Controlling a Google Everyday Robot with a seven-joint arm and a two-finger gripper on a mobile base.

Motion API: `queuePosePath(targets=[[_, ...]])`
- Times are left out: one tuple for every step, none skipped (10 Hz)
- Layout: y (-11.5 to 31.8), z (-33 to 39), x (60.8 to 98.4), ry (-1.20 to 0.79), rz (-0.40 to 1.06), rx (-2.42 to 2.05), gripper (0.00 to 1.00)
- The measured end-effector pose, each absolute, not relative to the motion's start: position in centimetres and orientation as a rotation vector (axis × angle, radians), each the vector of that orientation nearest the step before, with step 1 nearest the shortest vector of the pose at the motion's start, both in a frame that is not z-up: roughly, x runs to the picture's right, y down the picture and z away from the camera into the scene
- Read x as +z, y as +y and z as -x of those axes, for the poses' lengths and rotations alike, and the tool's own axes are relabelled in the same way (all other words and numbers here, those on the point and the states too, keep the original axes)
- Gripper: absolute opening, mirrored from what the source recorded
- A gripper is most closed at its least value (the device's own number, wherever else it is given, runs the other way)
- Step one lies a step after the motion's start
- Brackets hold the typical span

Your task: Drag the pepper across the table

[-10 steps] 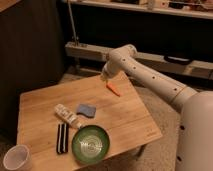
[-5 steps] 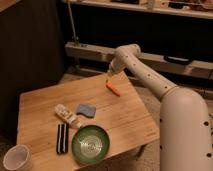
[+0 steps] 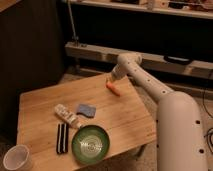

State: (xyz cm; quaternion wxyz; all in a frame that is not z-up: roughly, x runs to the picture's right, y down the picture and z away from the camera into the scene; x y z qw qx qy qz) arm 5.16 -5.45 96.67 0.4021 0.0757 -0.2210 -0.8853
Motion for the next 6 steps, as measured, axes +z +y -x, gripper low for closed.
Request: queuePosePath(targets=[[-5.1,-4.8,97.0,-0.553,-0.181,-2.26,0.8],[-5.0,-4.7,97.3,-0.547,-0.175,-2.269,0.8],[-4.9,-4.7,97.4,-0.543,-0.171,-2.275,0.8],[-4.8,-4.5,97.7,-0.541,-0.167,-2.278,0.8],[-4.7,-4.5,98.0,-0.541,-0.165,-2.277,0.8],[-4.5,-4.6,98.3,-0.543,-0.161,-2.274,0.8]])
